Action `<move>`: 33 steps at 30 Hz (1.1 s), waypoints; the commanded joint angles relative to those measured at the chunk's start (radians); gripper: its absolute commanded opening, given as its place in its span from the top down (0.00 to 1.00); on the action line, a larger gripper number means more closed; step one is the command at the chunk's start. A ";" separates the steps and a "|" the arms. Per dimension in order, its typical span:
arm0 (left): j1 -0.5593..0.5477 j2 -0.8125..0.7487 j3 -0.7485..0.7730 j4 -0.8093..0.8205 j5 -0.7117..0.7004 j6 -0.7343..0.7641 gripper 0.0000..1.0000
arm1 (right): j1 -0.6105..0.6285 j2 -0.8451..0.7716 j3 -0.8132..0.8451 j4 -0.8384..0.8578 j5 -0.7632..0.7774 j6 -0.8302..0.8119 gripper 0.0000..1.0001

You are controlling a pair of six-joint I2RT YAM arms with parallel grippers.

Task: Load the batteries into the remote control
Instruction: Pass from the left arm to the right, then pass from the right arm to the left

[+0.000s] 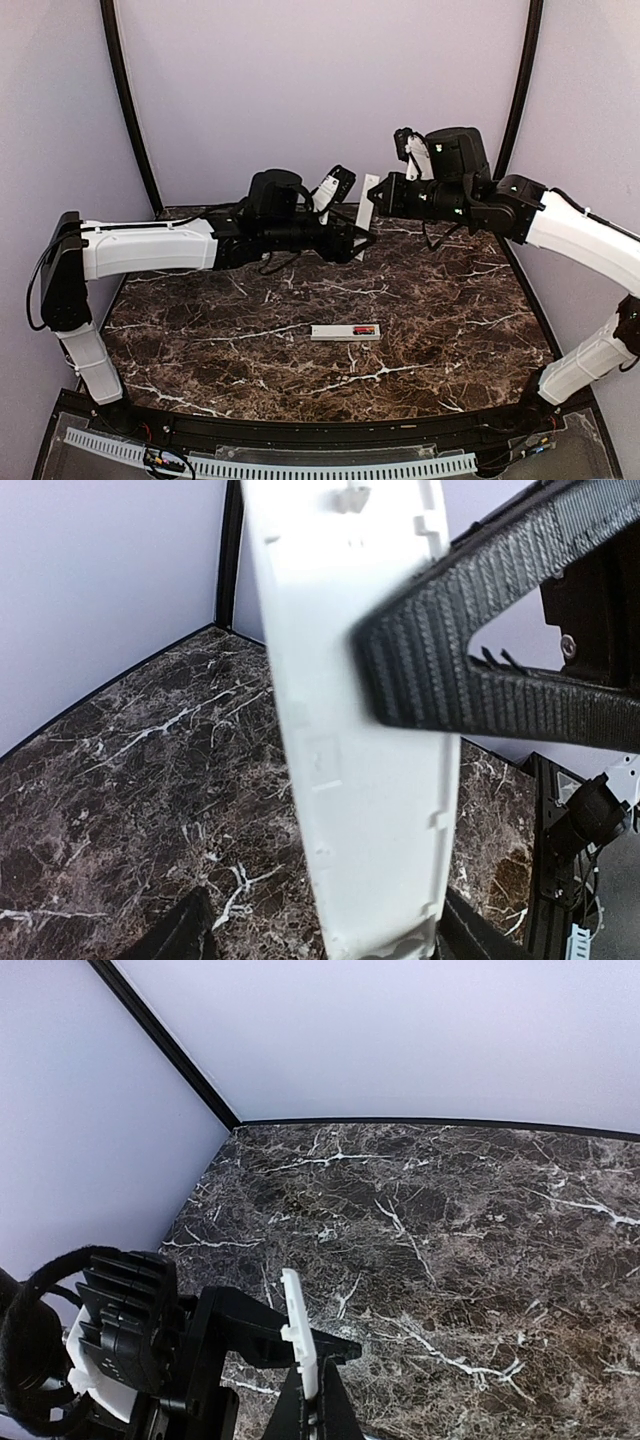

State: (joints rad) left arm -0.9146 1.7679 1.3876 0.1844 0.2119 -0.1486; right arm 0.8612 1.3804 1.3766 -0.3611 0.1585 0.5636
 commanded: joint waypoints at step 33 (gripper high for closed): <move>-0.003 -0.087 -0.059 0.154 0.197 0.034 0.79 | -0.082 -0.210 -0.127 0.172 -0.383 -0.487 0.27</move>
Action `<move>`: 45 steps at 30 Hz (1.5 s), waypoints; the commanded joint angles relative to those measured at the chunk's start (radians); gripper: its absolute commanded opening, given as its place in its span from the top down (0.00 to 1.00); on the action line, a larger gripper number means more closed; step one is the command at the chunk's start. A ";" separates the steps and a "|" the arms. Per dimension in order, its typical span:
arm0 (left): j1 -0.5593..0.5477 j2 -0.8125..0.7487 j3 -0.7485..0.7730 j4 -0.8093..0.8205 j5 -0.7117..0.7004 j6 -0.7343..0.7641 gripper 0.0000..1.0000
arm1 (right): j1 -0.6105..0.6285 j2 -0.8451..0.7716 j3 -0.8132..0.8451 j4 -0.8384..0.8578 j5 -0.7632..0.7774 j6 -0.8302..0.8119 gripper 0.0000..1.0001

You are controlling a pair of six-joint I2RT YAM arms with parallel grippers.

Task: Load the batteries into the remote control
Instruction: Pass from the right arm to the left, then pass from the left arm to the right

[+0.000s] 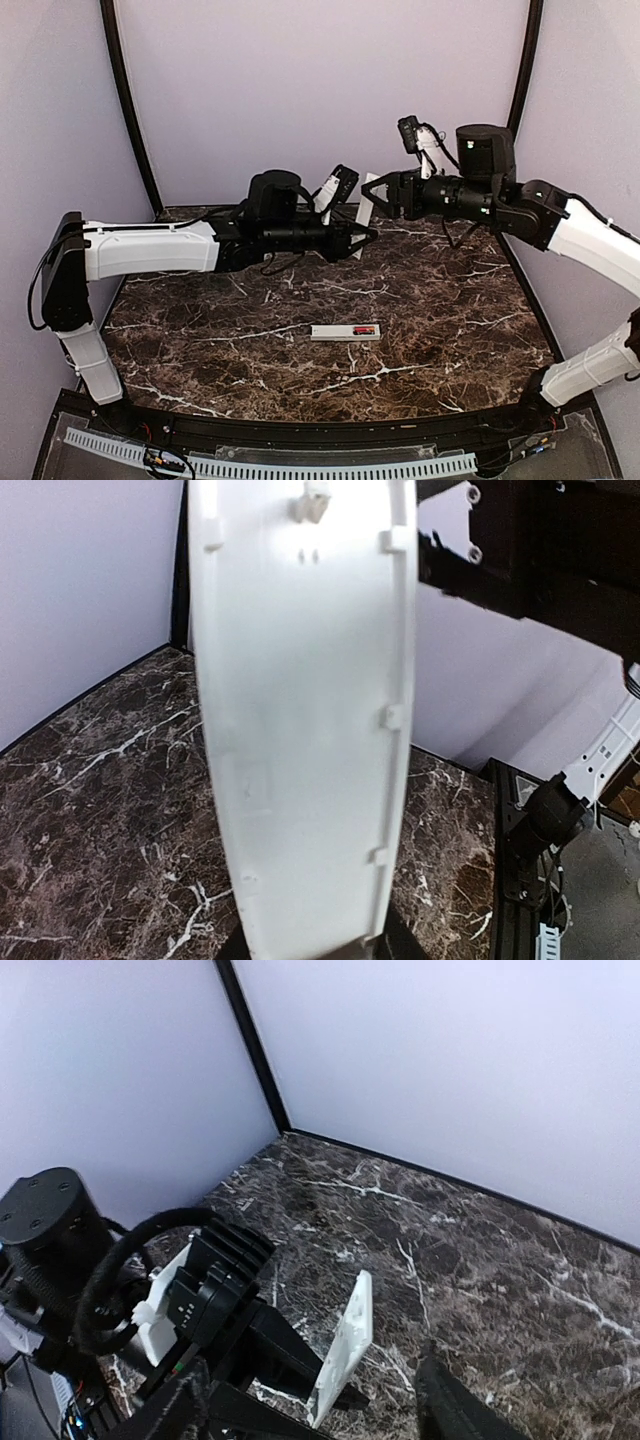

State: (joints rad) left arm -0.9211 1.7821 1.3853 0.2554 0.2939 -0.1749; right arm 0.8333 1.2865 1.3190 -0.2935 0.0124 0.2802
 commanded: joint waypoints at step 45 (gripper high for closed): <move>-0.034 -0.160 -0.133 0.289 0.490 0.042 0.80 | -0.094 0.034 -0.112 0.401 -0.981 -0.190 0.68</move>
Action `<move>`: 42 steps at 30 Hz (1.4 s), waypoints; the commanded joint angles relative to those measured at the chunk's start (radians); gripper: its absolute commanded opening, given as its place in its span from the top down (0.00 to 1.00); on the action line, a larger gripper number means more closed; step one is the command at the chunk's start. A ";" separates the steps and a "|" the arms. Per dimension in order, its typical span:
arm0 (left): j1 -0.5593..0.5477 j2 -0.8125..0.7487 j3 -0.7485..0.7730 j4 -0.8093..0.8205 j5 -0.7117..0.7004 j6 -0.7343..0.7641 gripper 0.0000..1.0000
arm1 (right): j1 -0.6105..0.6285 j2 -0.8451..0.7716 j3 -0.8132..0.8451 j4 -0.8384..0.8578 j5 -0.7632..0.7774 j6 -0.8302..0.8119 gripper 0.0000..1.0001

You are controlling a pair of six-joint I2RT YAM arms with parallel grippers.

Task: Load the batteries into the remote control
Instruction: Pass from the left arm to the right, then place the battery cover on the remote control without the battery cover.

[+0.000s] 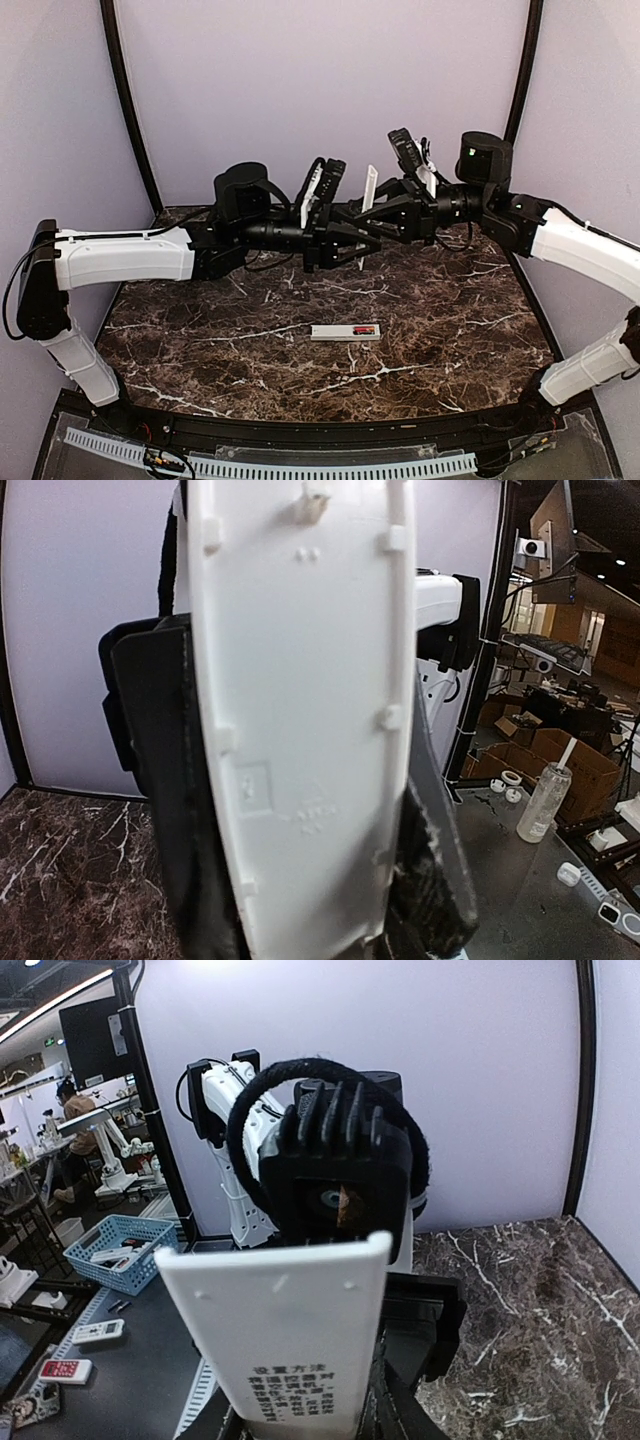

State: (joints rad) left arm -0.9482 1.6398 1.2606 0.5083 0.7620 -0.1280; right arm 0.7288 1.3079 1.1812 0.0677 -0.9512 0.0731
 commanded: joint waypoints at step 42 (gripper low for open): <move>0.289 -0.182 -0.351 -0.439 -0.680 -0.445 0.10 | 0.102 0.496 0.433 -0.936 0.822 -0.544 0.82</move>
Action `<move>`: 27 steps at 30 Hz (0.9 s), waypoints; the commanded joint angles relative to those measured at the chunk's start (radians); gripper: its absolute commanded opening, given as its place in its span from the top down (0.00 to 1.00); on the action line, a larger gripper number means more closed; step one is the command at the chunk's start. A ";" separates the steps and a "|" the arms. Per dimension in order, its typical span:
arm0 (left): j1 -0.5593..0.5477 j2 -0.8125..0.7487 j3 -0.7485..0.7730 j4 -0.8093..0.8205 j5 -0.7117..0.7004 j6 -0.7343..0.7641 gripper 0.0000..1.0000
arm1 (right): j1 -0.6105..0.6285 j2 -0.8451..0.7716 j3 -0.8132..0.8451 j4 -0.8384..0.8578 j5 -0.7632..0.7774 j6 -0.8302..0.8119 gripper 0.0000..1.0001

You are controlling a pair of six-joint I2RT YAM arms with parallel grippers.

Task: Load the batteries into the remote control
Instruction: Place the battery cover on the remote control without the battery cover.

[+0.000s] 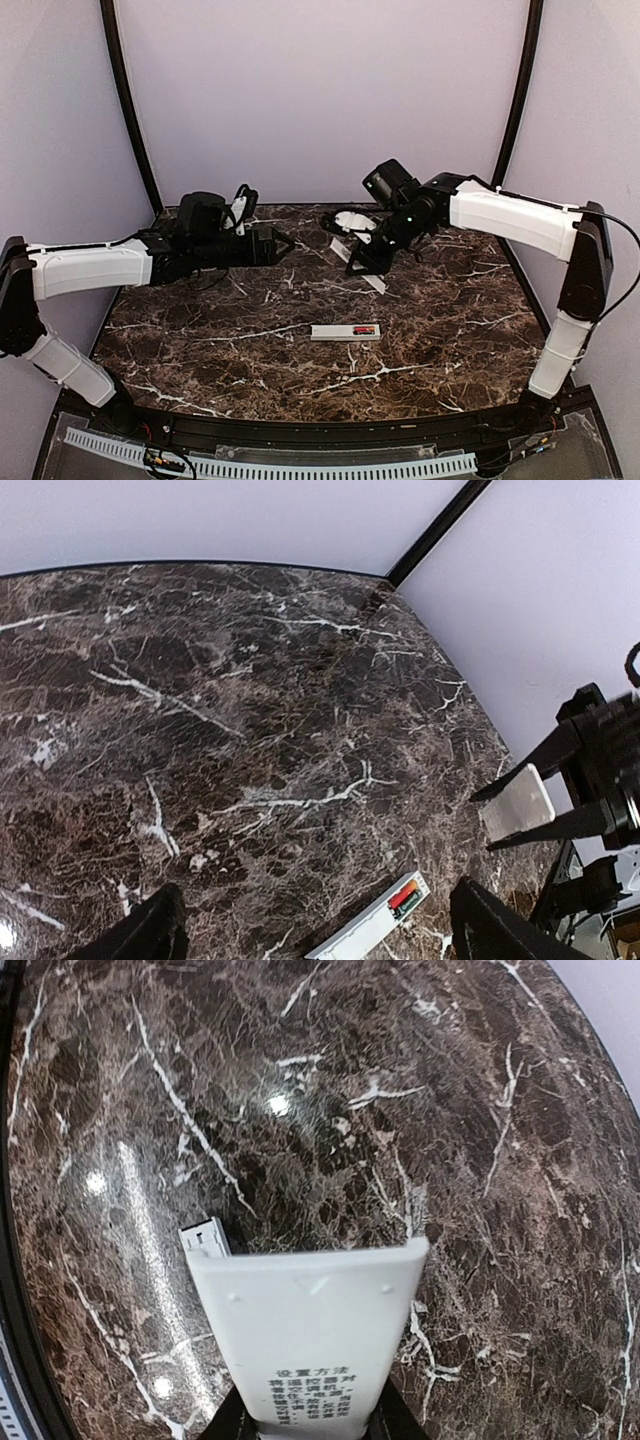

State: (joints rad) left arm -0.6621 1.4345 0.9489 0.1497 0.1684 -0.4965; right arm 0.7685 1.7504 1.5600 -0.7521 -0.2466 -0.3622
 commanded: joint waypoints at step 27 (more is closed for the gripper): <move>0.054 0.089 -0.011 -0.116 -0.136 0.001 0.11 | 0.235 0.383 0.218 -0.322 0.330 -0.221 0.76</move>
State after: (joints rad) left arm -0.6167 1.5204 0.9218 0.0551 0.0425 -0.5167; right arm 0.9905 2.1189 1.7443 -1.0431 0.0658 -0.5716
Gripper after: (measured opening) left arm 0.887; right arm 0.261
